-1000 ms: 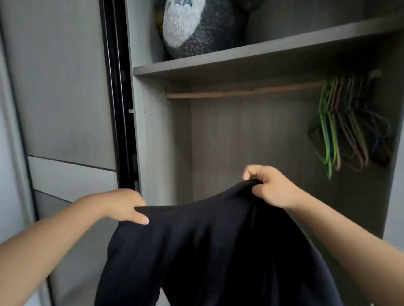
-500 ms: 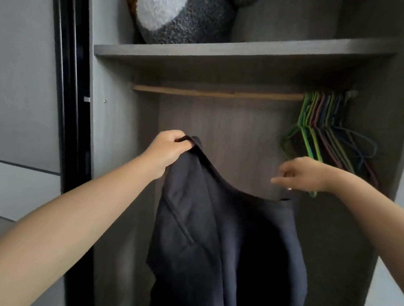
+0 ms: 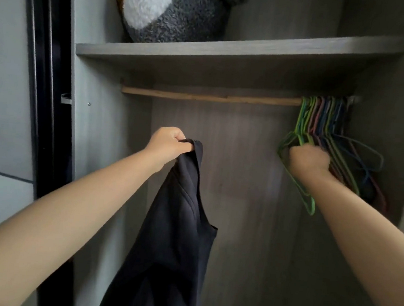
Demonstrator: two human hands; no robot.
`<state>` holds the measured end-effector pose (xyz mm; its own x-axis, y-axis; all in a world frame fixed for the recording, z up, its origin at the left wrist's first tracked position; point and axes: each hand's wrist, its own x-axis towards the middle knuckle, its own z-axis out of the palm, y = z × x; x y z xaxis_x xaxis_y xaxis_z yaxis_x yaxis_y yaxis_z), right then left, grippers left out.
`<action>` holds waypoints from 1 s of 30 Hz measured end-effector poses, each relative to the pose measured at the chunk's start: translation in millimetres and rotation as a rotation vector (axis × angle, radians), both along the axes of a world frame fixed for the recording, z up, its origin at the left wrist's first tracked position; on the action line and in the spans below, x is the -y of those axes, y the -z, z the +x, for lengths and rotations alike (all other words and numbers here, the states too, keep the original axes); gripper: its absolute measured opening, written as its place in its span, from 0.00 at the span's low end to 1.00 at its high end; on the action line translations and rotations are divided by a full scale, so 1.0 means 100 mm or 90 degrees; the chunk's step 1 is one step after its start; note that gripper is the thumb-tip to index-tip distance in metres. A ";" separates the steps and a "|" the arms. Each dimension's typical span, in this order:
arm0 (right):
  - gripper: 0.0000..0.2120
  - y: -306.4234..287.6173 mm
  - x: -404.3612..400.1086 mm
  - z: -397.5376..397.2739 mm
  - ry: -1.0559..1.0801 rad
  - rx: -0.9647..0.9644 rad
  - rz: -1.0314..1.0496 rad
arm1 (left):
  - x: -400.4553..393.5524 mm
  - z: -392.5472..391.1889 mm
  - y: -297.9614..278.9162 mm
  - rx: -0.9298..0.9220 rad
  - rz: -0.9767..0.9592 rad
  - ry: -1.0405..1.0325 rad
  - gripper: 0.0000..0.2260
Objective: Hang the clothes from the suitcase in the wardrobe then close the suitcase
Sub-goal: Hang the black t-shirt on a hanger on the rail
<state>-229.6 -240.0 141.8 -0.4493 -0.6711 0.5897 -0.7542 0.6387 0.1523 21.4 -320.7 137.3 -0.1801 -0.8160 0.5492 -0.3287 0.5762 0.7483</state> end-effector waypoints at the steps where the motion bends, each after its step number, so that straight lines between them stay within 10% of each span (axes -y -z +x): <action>1: 0.17 0.02 0.05 -0.02 0.003 0.016 0.002 | 0.04 0.01 0.00 -0.008 0.005 -0.011 0.14; 12: 0.19 0.22 0.39 -0.20 -0.007 0.217 -0.061 | 0.30 0.15 0.19 -0.034 0.069 -0.079 0.15; 19: 0.16 0.12 0.59 -0.19 -0.337 0.881 -0.460 | 0.26 0.12 0.20 -0.048 0.077 -0.087 0.15; 30: 0.18 0.24 0.46 0.14 -0.540 1.057 -0.465 | 0.36 0.19 0.29 0.032 0.053 -0.121 0.14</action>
<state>-215.3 -285.7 117.3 -0.4998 -0.8377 0.2200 0.0528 -0.2830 -0.9577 40.8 -356.7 107.9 -0.0443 -0.8805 0.4720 -0.4638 0.4366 0.7709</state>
